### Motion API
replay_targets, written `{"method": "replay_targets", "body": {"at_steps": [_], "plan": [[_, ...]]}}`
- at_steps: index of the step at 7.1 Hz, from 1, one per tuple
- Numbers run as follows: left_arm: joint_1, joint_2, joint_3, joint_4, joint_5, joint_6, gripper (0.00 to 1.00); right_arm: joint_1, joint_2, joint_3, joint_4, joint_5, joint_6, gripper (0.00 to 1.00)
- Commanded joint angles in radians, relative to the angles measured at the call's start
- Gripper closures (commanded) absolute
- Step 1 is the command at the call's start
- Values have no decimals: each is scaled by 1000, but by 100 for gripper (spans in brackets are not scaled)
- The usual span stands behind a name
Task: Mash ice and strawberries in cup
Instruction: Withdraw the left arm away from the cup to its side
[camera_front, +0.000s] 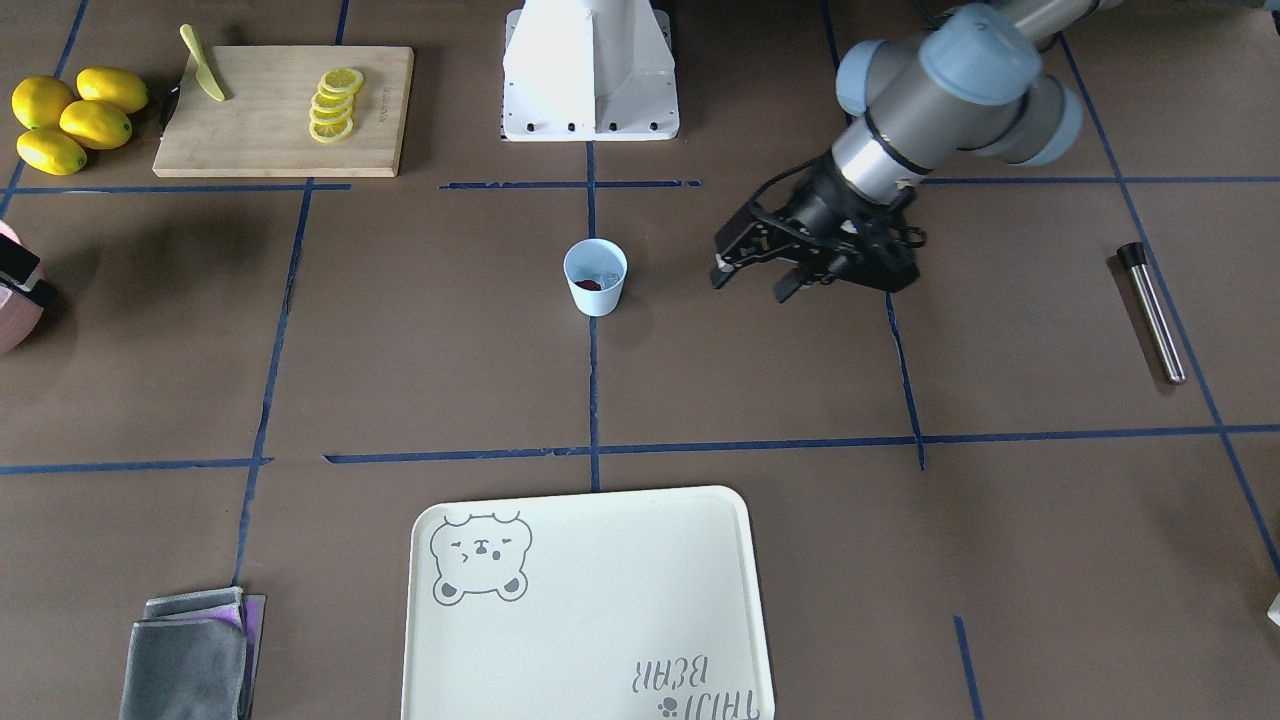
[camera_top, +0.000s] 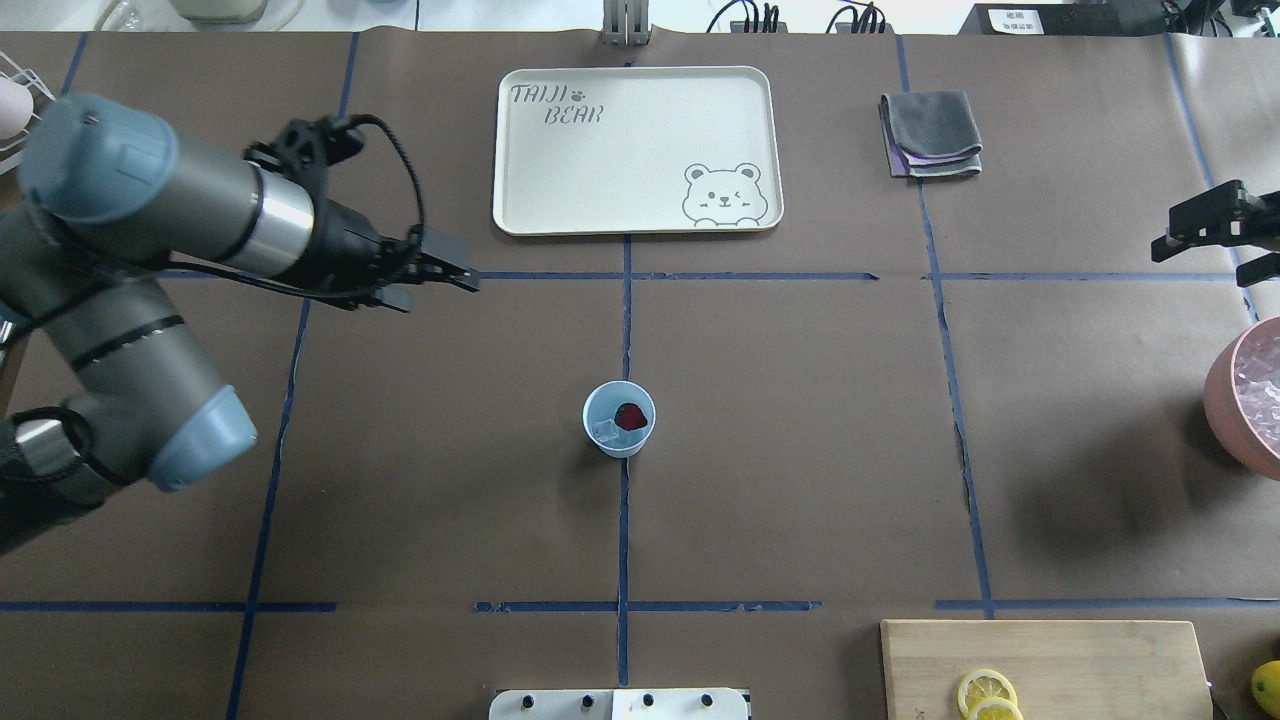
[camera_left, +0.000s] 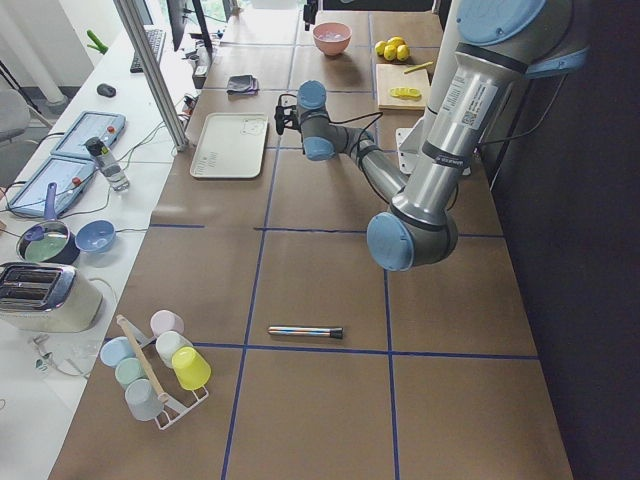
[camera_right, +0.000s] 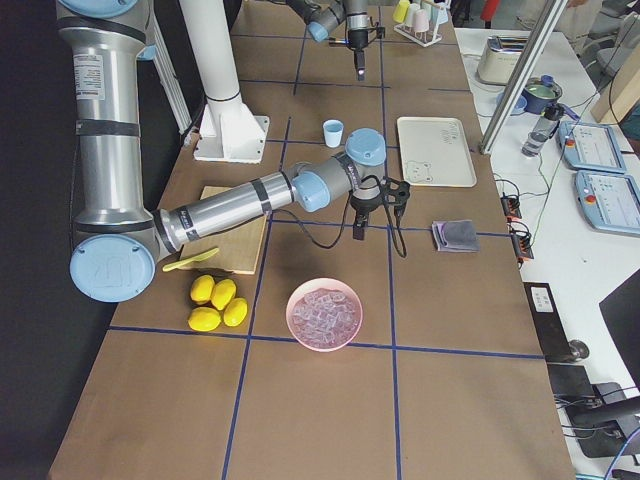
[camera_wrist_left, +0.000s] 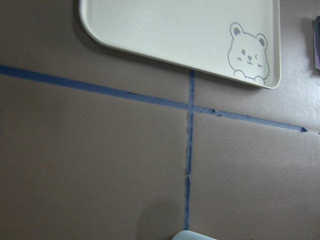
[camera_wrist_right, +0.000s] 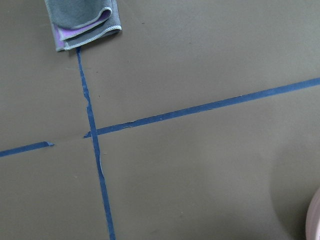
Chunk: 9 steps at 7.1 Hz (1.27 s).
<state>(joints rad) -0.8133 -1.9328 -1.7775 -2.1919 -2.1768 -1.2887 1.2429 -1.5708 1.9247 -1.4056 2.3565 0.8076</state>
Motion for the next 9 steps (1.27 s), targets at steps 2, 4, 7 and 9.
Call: {"method": "replay_targets", "body": {"at_steps": [2,4,7,9], "plan": [[-197,345,4,70,-34,608,8,72,-8,-64,-1,1,-172,0],[-272,387,174,98,-12,778,9,78,-9,-65,2,1,-180,0],[-368,388,325,100,-17,864,9,78,-12,-58,7,1,-186,0],[-366,377,357,87,-23,781,9,78,-6,-62,5,1,-186,0]]}}
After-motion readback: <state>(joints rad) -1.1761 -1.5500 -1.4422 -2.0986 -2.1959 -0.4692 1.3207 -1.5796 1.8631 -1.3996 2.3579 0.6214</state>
